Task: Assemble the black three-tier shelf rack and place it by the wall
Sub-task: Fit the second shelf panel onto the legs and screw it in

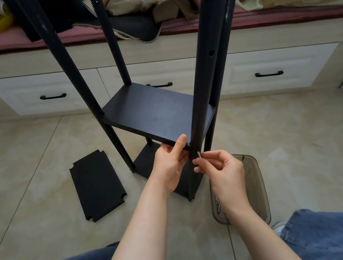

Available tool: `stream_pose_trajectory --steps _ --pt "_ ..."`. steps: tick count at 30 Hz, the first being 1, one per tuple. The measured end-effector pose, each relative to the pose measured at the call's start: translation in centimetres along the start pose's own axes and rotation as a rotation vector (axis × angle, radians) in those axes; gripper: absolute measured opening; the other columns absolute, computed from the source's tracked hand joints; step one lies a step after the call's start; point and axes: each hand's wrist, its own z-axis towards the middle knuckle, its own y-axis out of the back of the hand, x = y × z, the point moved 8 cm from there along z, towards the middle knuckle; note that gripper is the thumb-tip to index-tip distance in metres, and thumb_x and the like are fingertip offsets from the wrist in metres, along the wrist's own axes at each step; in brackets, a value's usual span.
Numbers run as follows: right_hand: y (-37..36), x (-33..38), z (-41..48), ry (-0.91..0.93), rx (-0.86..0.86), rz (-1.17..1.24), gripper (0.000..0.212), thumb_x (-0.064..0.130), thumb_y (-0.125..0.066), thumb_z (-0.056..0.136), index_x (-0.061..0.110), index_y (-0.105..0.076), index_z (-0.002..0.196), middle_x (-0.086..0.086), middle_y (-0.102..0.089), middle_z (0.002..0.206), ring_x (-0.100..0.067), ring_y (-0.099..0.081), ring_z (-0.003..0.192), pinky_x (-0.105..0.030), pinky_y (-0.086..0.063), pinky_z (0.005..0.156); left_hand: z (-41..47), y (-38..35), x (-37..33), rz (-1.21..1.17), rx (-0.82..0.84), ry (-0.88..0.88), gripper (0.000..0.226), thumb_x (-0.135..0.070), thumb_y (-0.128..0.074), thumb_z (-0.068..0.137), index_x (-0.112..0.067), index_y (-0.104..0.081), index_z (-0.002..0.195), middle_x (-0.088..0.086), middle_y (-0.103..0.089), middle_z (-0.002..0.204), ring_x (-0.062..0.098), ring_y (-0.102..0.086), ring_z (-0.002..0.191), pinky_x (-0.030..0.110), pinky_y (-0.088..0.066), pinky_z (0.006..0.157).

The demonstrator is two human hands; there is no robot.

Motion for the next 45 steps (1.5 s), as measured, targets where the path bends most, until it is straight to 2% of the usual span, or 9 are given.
stream_pose_trajectory --steps 11,24,29,36,45 --pt "0.0 0.3 0.1 0.059 -0.019 -0.047 0.011 0.005 -0.071 0.088 0.015 -0.069 0.086 0.001 -0.075 0.076 -0.013 -0.074 0.077 -0.029 -0.057 0.080 -0.2 -0.3 -0.2 -0.040 -0.016 0.003 0.052 -0.033 -0.068 0.089 -0.001 -0.058 0.128 0.014 -0.075 0.112 0.028 -0.073 0.105 0.025 -0.059 0.080" --pt "-0.2 0.5 -0.2 0.049 -0.047 -0.011 0.009 0.005 -0.070 0.089 0.013 -0.068 0.087 0.000 -0.076 0.076 -0.014 -0.075 0.078 -0.038 -0.058 0.086 -0.2 -0.1 -0.2 -0.030 -0.025 0.009 0.061 -0.039 -0.070 0.083 -0.002 -0.058 0.130 0.013 -0.075 0.112 0.027 -0.073 0.106 0.027 -0.059 0.082" --pt "-0.3 0.3 -0.3 0.078 -0.066 -0.040 0.012 0.005 -0.069 0.090 0.017 -0.067 0.085 0.003 -0.075 0.075 -0.012 -0.074 0.078 -0.035 -0.057 0.083 -0.1 -0.1 -0.1 -0.017 -0.024 0.011 0.061 -0.039 -0.070 0.083 -0.002 -0.058 0.130 0.013 -0.075 0.112 0.027 -0.073 0.105 0.027 -0.059 0.081" --pt "-0.4 -0.6 -0.4 0.092 -0.085 -0.010 0.011 0.009 -0.070 0.090 0.019 -0.068 0.089 0.005 -0.076 0.081 -0.012 -0.075 0.083 -0.036 -0.057 0.083 -0.2 -0.1 -0.1 -0.044 -0.010 0.007 0.061 -0.037 -0.070 0.085 -0.002 -0.056 0.132 0.014 -0.075 0.112 0.029 -0.073 0.107 0.028 -0.059 0.082" --pt "-0.7 -0.9 0.2 0.054 -0.074 0.040 0.009 0.005 -0.070 0.090 0.014 -0.067 0.089 0.002 -0.077 0.080 -0.016 -0.075 0.082 -0.037 -0.056 0.085 0.0 0.0 0.0 -0.018 -0.007 0.008 0.063 -0.039 -0.070 0.085 -0.001 -0.055 0.133 0.016 -0.074 0.114 0.030 -0.072 0.107 0.029 -0.059 0.084"
